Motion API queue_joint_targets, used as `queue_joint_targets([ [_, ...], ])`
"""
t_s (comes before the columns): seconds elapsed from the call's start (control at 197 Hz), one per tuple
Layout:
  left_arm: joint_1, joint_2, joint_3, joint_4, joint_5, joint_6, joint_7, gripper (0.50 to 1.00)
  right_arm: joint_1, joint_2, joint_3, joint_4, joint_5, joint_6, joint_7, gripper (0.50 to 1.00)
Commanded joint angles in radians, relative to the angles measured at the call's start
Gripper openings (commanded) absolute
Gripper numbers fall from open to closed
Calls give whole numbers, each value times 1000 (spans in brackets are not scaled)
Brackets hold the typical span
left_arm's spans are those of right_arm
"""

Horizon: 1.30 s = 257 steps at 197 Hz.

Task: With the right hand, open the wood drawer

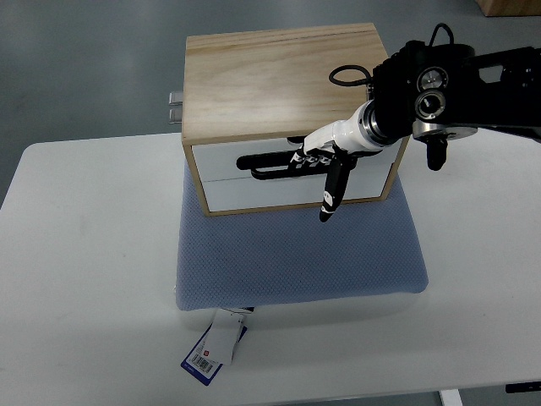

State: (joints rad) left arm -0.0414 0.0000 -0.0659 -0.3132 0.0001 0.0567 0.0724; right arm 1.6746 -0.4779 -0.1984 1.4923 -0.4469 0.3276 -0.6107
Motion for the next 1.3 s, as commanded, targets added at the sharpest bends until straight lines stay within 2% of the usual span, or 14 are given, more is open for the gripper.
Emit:
queue_joint_targets([
  [0.0, 0, 0, 0, 0, 0, 0, 0, 1000, 4, -14, 4, 11, 7, 63, 0, 940],
  [0.268, 0, 0, 0, 0, 0, 0, 0, 1000, 28, -31, 11, 60, 10, 156, 0, 938],
  [0.603, 0, 0, -2, 2, 0, 0, 0, 1000, 42, -71, 11, 124, 10, 203, 0, 938],
  [0.659, 0, 0, -2, 3, 0, 0, 0, 1000, 43, -102, 11, 163, 10, 223, 0, 940],
  [0.973, 0, 0, -2, 2, 0, 2, 0, 1000, 62, -169, 14, 247, 23, 238, 0, 938],
  [1.297, 0, 0, -2, 3, 0, 3, 0, 1000, 109, -176, 34, 249, 39, 238, 0, 940],
])
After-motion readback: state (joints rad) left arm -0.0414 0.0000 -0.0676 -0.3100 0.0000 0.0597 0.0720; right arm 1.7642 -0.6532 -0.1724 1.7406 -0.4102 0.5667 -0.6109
